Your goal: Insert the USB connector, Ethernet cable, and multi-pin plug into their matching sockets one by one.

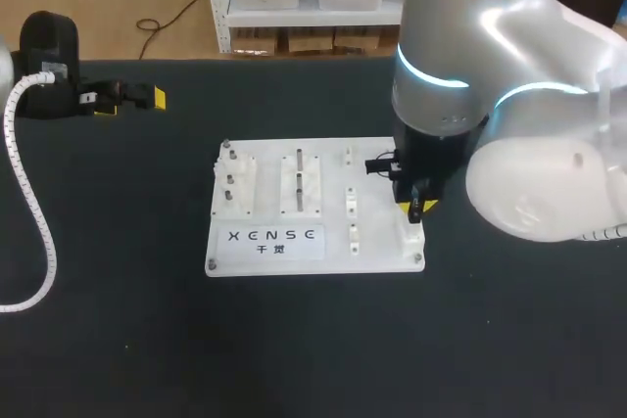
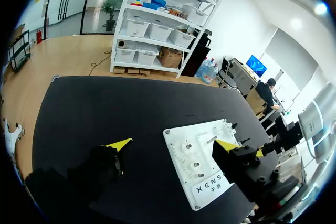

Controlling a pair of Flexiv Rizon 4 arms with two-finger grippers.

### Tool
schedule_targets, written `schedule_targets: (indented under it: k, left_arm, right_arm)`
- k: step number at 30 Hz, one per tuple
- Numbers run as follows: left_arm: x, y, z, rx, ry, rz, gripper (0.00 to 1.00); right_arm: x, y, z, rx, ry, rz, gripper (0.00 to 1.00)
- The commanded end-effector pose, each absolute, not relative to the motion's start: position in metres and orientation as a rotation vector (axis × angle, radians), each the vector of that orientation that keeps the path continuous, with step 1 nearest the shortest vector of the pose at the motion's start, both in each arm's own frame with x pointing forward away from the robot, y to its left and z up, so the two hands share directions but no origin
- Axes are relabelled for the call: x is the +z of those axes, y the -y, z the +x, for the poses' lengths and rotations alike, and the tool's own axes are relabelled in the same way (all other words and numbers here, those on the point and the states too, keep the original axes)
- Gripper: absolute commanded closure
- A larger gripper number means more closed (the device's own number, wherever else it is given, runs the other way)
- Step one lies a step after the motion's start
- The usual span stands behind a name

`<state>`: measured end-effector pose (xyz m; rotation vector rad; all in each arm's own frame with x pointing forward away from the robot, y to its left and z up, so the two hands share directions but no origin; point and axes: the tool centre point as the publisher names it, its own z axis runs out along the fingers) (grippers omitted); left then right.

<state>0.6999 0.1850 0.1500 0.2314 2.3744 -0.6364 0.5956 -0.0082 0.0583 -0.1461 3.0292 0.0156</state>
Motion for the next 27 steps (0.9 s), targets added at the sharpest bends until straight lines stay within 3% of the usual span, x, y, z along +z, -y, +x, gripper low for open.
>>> schedule_targets:
  k: [1, 27]
  left_arm:
    - [0.15, -0.185, 0.7, -0.636, -2.374, 0.231, 0.0]
    - [0.15, -0.185, 0.7, -0.636, -2.374, 0.231, 0.0]
  right_arm:
    - [0.019, 0.004, 0.601, 0.01, -2.988, -0.149, 0.0]
    - [0.086, 0.023, 0.65, -0.037, -2.83, -0.192, 0.0]
